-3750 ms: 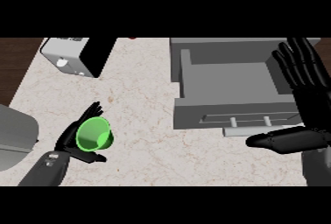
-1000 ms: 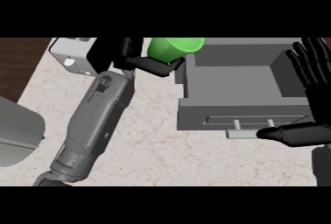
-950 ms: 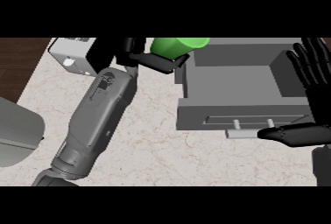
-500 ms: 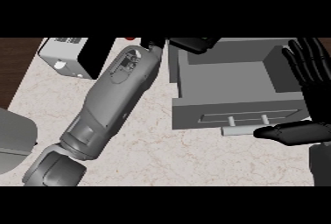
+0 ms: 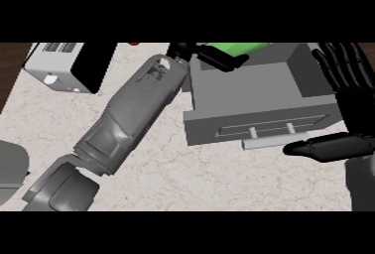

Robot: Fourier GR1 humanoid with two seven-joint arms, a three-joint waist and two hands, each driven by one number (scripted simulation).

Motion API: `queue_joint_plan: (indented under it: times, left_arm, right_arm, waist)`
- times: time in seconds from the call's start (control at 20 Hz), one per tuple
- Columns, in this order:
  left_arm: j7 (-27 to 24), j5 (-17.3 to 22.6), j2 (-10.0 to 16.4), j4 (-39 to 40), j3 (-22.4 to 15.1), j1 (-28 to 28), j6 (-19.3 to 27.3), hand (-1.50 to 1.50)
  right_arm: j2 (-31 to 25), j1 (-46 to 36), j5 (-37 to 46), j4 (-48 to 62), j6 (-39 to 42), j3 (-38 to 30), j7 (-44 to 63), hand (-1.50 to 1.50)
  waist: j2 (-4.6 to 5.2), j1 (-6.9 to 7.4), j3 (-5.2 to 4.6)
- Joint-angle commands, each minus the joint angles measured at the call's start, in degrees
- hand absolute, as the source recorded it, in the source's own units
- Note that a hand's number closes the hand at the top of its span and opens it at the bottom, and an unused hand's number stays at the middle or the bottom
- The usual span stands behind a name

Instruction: Pick up the cup, place it into the drawer and close the drawer

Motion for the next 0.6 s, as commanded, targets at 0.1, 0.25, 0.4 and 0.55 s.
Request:
queue_joint_plan:
  times: [0.1, 0.25, 0.4, 0.55]
  left_arm:
    - [1.28, 2.68, 0.0, 1.63, -6.23, 1.63, -2.33, 1.5]
    - [0.26, 2.92, 0.0, 1.99, -7.85, 2.25, -1.56, -1.5]
    - [-3.53, 6.8, 0.0, 0.56, -5.35, 3.29, -3.11, -1.5]
    - [-4.74, 10.97, 0.0, -1.66, -4.58, 4.75, -2.1, -1.5]
  right_arm:
    - [0.3, -0.98, -1.07, 0.35, 2.01, 1.48, -1.19, -1.5]
    - [-0.43, -4.32, -1.82, 2.4, 2.34, 0.98, -0.24, -1.5]
    - [0.75, -3.62, -2.4, 1.0, 3.77, 3.23, -1.17, -1.5]
    - [1.8, -3.24, -6.84, 0.96, 8.17, 6.48, 0.64, -1.5]
  waist:
    - [0.52, -4.11, 0.05]
    - [1.17, -4.76, 0.03]
    - [1.5, -5.06, -0.05]
    - [1.11, -5.67, -0.07]
